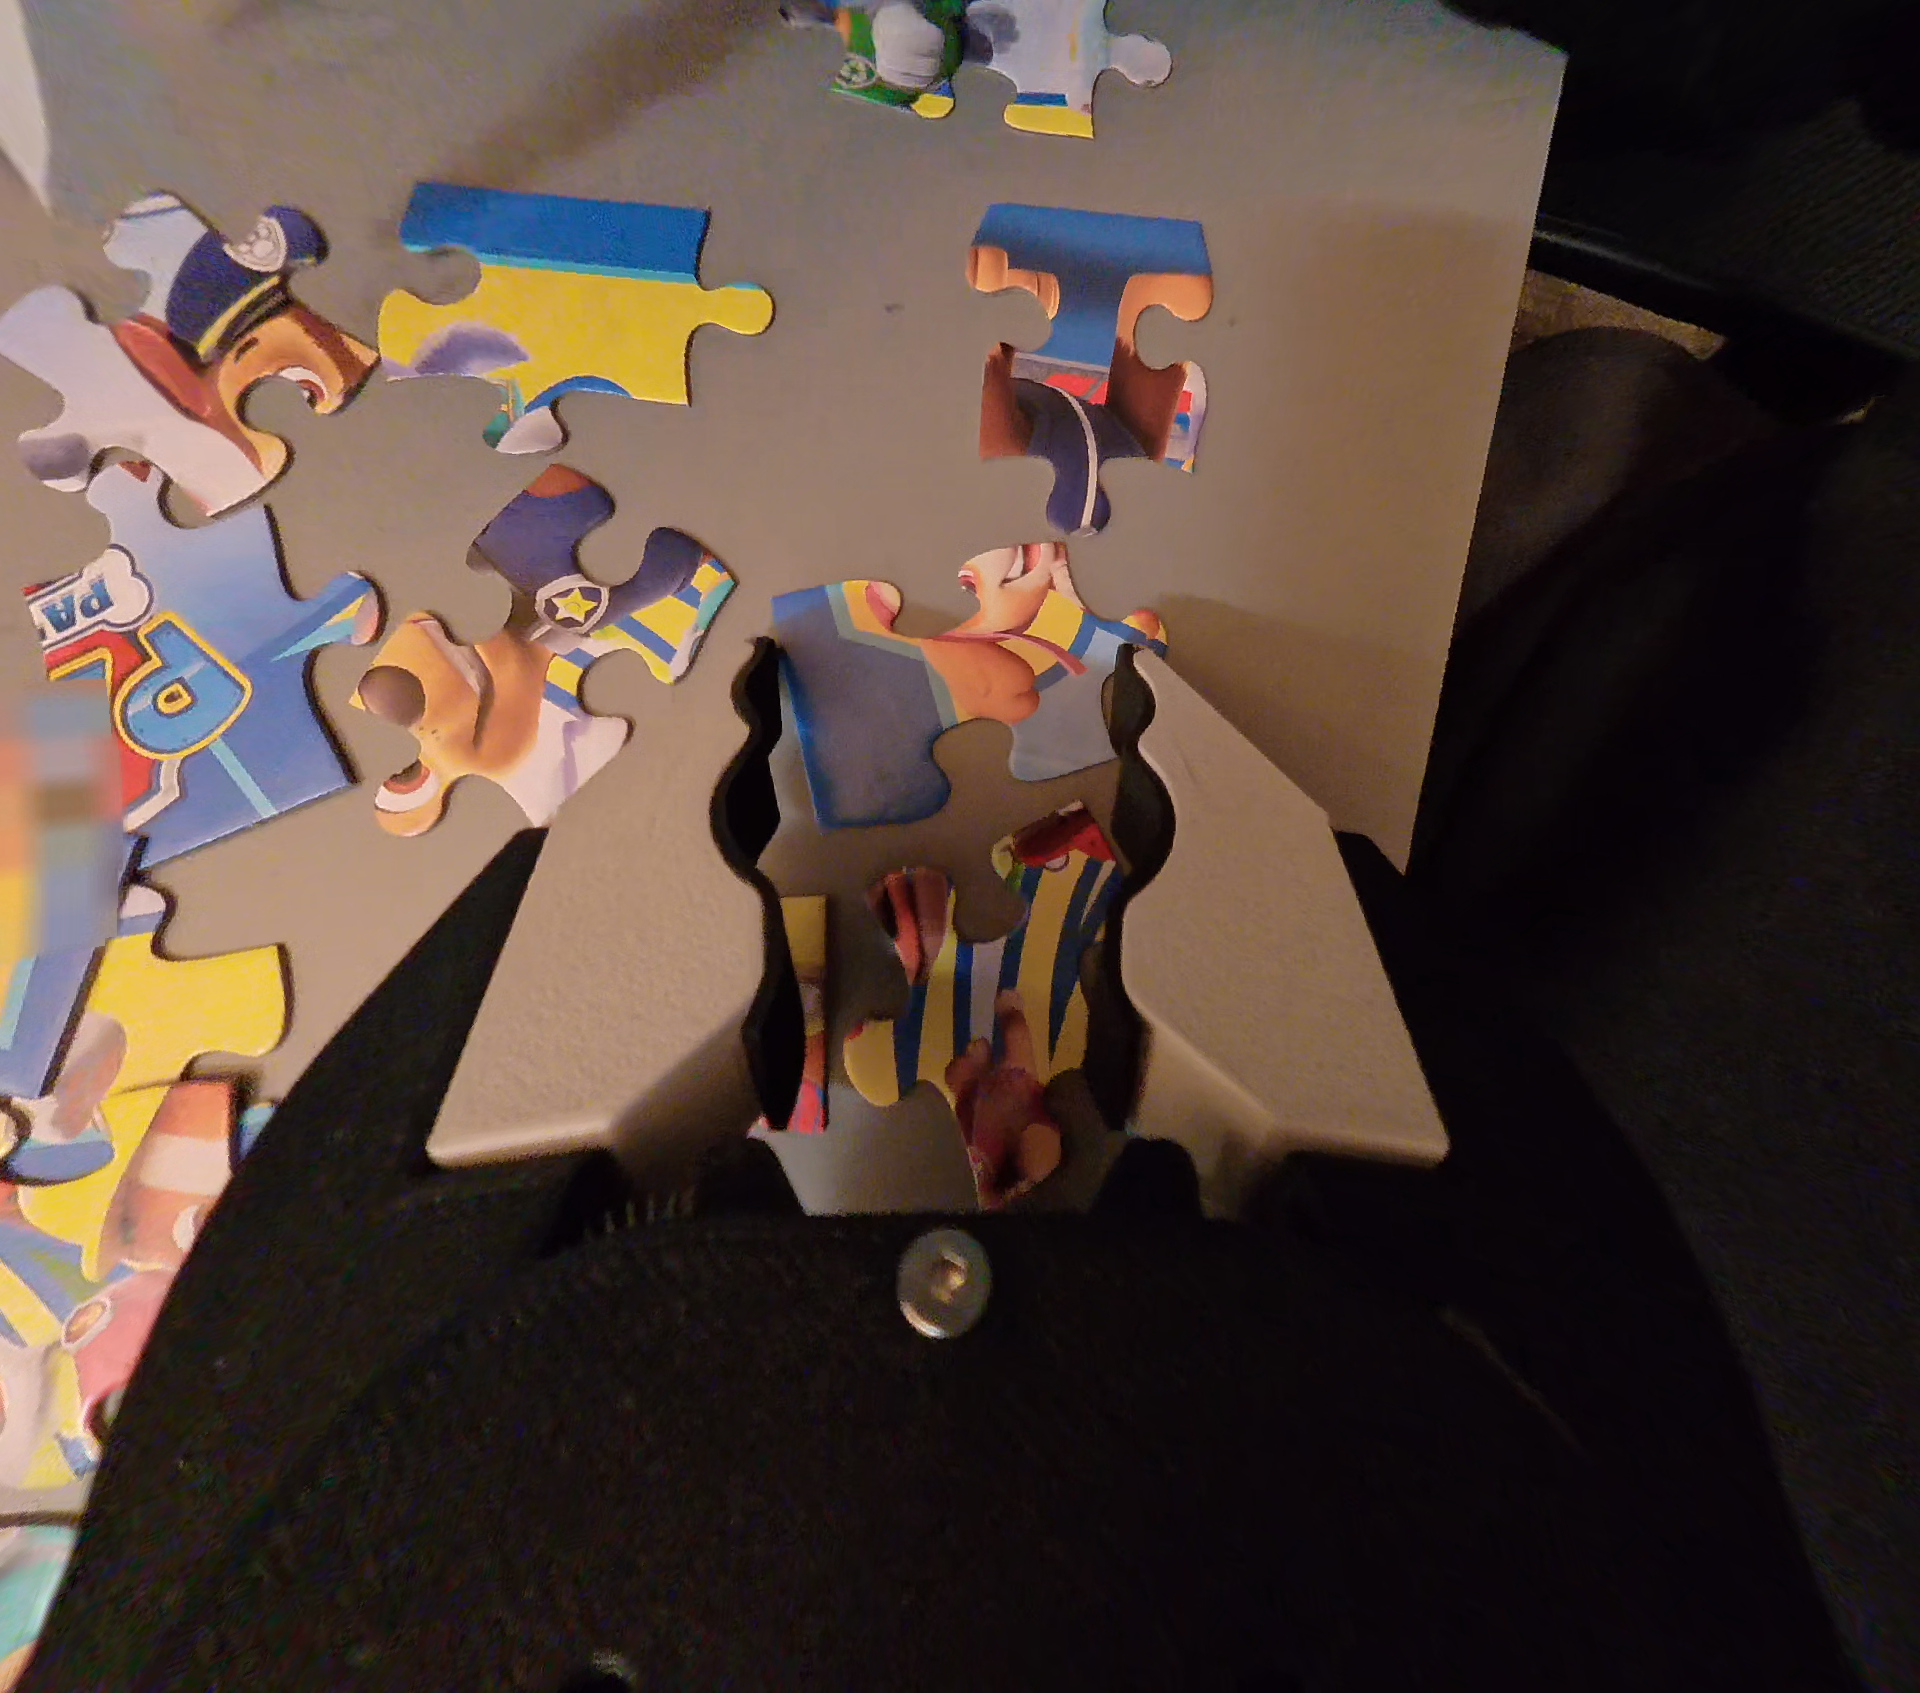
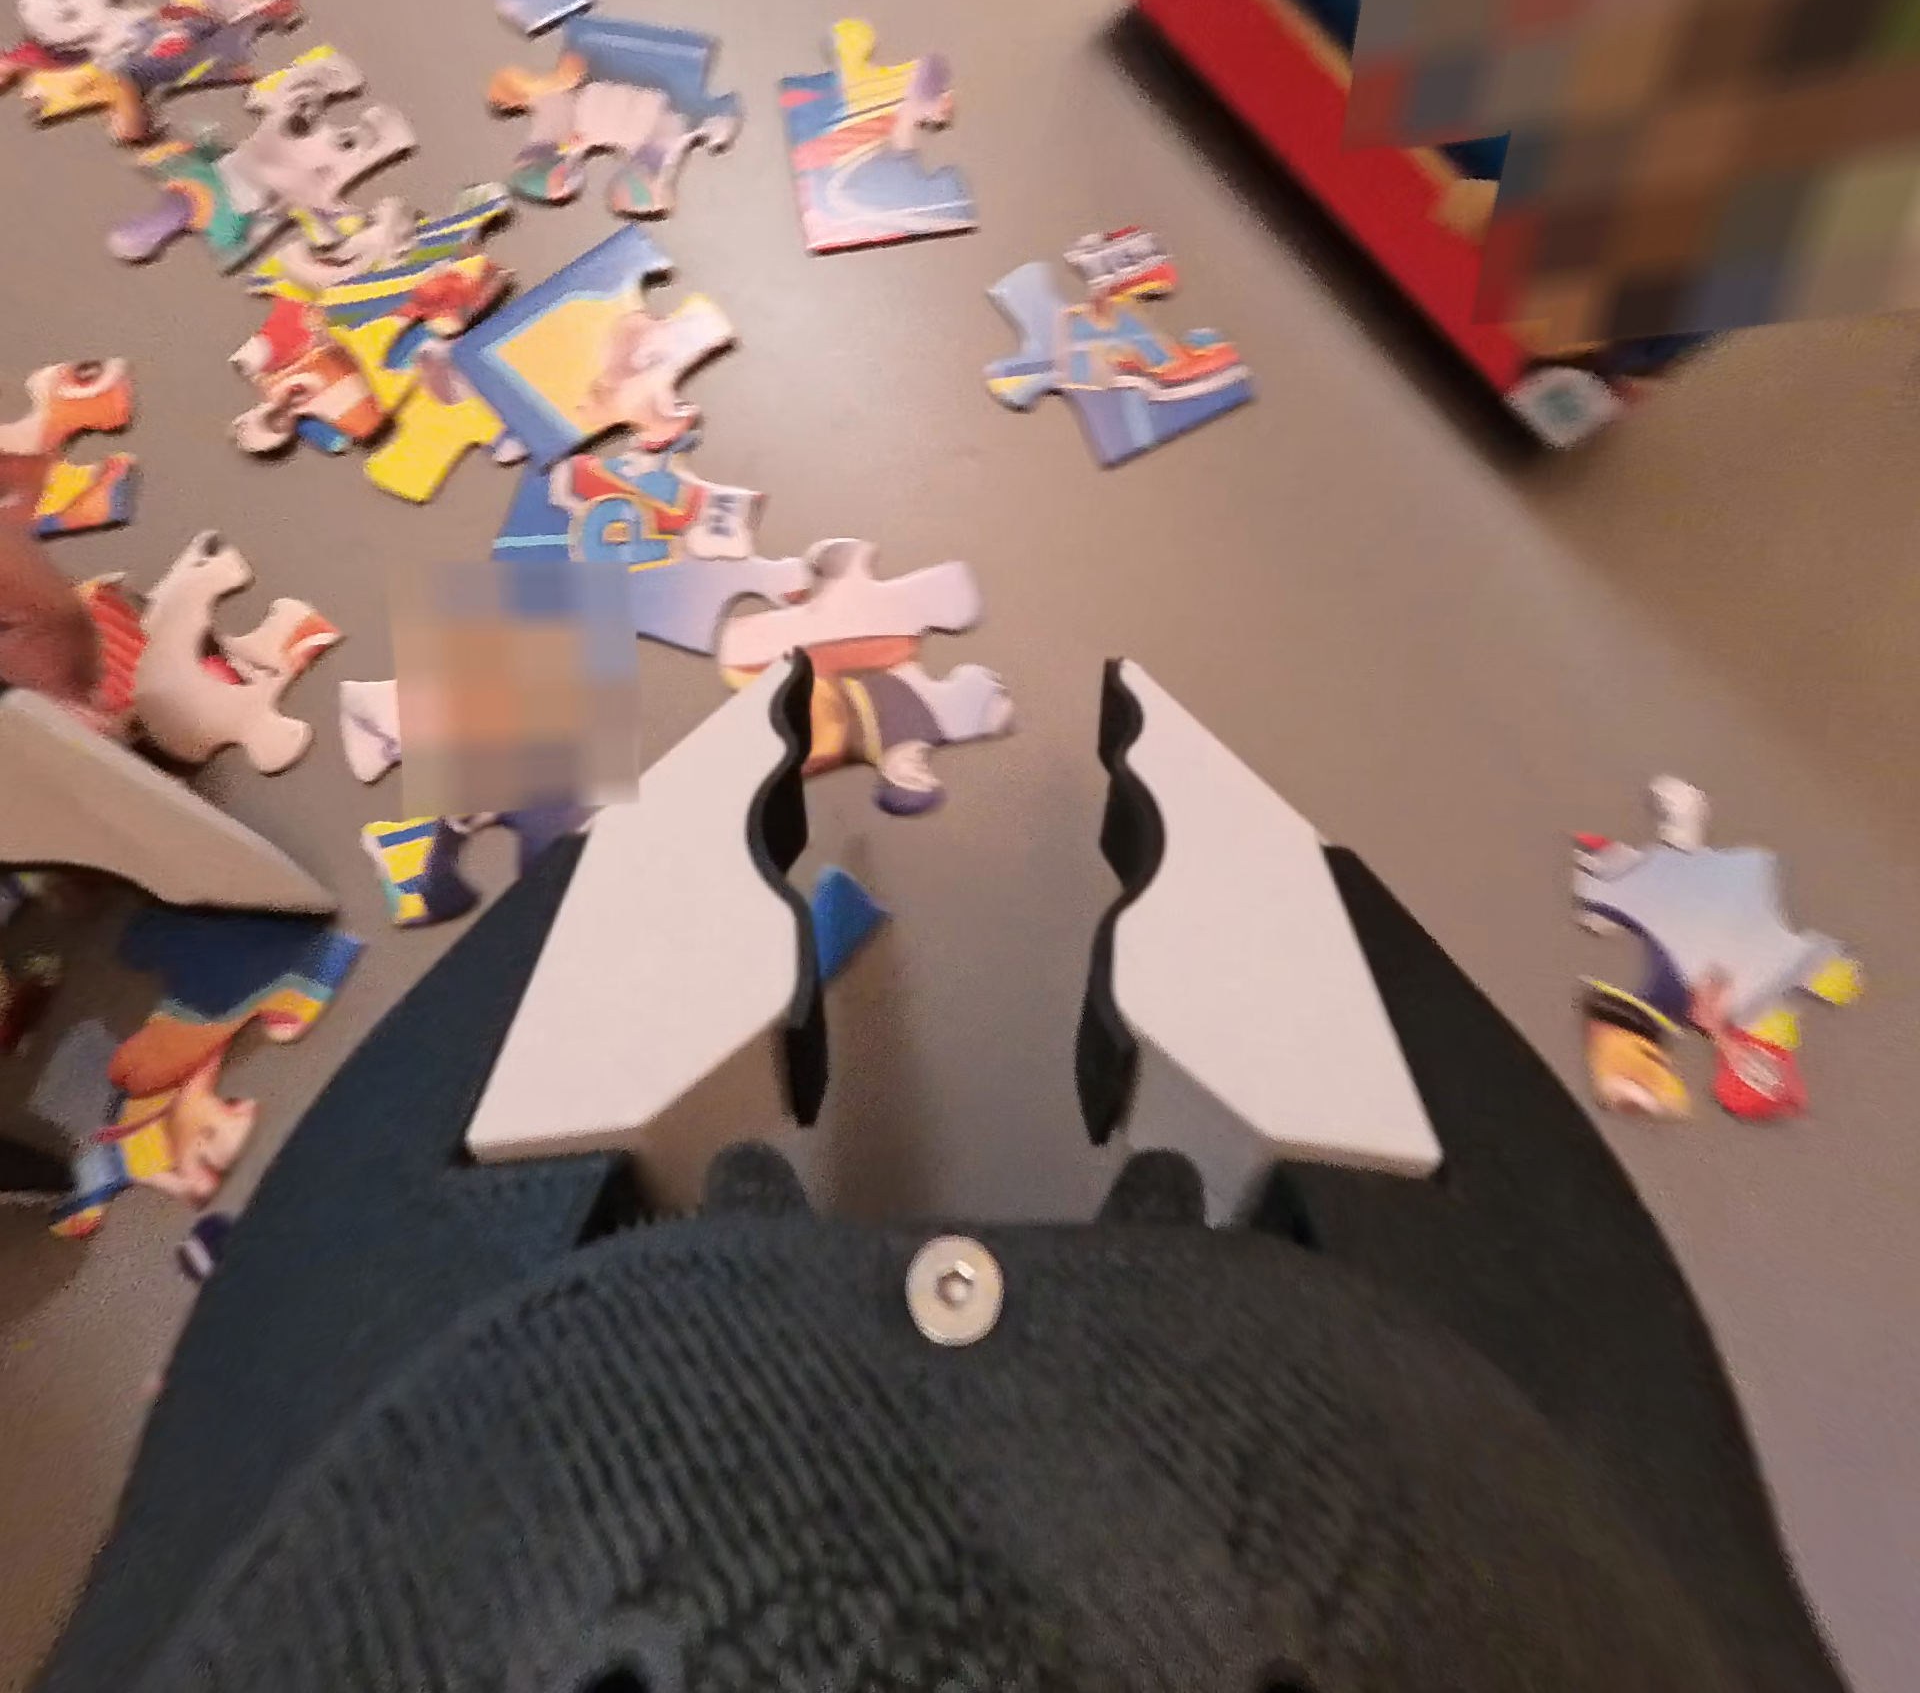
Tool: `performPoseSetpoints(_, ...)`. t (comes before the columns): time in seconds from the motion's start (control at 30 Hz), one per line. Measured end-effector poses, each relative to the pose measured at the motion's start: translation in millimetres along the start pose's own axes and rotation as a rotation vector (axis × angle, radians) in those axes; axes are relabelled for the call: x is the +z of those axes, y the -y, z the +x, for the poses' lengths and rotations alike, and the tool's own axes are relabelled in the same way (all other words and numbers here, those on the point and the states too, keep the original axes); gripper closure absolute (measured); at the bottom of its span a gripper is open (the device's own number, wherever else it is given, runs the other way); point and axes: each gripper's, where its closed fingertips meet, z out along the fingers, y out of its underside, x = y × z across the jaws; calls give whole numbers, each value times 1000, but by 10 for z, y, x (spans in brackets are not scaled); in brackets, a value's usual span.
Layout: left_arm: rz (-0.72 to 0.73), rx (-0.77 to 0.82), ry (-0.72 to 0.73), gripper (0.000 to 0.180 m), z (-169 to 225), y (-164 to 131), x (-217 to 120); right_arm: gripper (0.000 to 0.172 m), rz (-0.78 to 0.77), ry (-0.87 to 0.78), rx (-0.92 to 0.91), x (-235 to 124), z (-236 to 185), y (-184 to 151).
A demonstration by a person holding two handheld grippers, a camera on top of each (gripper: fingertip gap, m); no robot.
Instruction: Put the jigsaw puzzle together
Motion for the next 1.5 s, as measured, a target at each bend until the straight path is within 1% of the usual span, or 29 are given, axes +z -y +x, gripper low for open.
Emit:
performPoseSetpoints(0.07,4,-6,-1,118,3,-10,-11,116,1,-107,28,-137,351,-79)
performPoseSetpoints(0.2,13,-8,2,118,6,-12,-11,115,-79,-347,142,-300,1236,-446)
performPoseSetpoints(0.23,17,-8,3,118,9,-7,-6,115,-111,-391,165,-308,1396,-537)
performPoseSetpoints(0.3,17,-3,1,118,27,-2,2,117,-148,-419,190,-256,1556,-638)
performPoseSetpoints(0.33,15,-1,2,118,30,1,5,118,-150,-417,218,-221,1589,-655)
performPoseSetpoints(0.37,14,0,2,118,33,2,7,123,-133,-385,253,-175,1570,-633)
performPoseSetpoints(0.4,15,1,1,118,34,4,8,124,-122,-332,293,-126,1510,-610)
performPoseSetpoints(0.43,16,0,1,118,35,6,9,130,-109,-289,323,-85,1452,-578)
performPoseSetpoints(0.47,17,-1,0,118,34,7,9,126,-95,-267,327,-55,1405,-538)
performPoseSetpoints(0.57,21,-1,-2,119,34,11,13,127,-110,-234,243,35,1183,-459)
performPoseSetpoints(0.6,21,-1,-2,119,34,13,15,143,-109,-197,223,76,1048,-417)
performPoseSetpoints(0.67,21,-1,-1,119,32,17,18,144,-68,-50,226,185,661,-276)
performPoseSetpoints(0.7,20,-1,-1,119,31,18,20,135,-80,-26,203,203,546,-253)
performPoseSetpoints(0.73,19,-1,-1,119,31,17,20,140,-114,-42,158,196,512,-263)
performPoseSetpoints(0.77,19,-2,0,119,30,16,18,139,-131,-97,113,168,571,-259)
performPoseSetpoints(0.83,19,-4,4,118,28,12,13,140,-87,-260,69,36,875,-194)
performPoseSetpoints(0.9,19,-9,-9,118,55,8,3,141,-43,-409,129,-130,1283,-223)
performPoseSetpoints(0.97,30,-12,-20,118,78,23,-14,142,-59,-532,238,-261,1680,-415)
performPoseSetpoints(1.0,34,-14,-16,118,70,30,-22,146,-83,-572,281,-301,1814,-530)
performPoseSetpoints(1.07,41,-22,-9,118,45,37,-41,154,-134,-603,317,-317,1919,-702)
performPoseSetpoints(1.1,48,-29,-6,118,28,45,-51,158,-142,-591,329,-291,1901,-741)
performPoseSetpoints(1.13,57,-38,-2,118,8,57,-64,168,-131,-559,342,-246,1845,-739)
performPoseSetpoints(1.17,65,-46,0,119,-9,66,-75,172,-110,-522,355,-205,1773,-705)
performPoseSetpoints(1.23,79,-61,-2,119,-34,81,-95,172,-88,-429,370,-117,1579,-619)
performPoseSetpoints(1.33,89,-72,13,119,-86,95,-117,172,-51,-239,369,65,1152,-433)
performPoseSetpoints(1.43,100,-81,26,119,-127,109,-139,172,-48,-119,273,216,745,-276)
performPoseSetpoints(1.5,103,-89,31,119,-150,107,-148,172,-69,-106,190,268,586,-223)
